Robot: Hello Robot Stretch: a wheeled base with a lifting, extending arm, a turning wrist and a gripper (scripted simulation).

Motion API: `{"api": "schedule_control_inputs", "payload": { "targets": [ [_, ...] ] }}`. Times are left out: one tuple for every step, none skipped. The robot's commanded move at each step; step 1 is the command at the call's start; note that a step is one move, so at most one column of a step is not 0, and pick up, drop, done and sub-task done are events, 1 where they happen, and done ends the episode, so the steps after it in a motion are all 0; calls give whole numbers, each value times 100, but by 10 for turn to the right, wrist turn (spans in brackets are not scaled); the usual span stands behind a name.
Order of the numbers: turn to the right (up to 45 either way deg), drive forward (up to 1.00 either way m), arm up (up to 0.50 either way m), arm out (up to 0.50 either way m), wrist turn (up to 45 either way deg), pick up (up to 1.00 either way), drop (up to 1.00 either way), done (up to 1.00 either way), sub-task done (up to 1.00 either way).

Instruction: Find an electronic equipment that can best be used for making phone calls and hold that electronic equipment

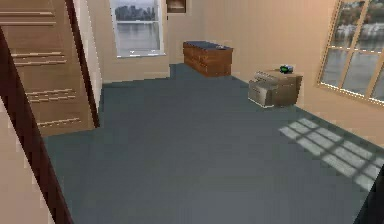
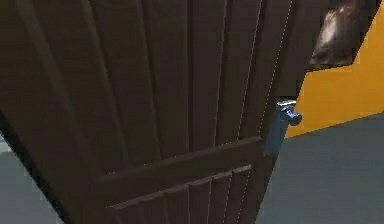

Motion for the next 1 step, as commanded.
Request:
{"api": "schedule_control_inputs", "payload": {
  "targets": [
    [0,100,0,0,0,0,0,0,0]
  ]
}}
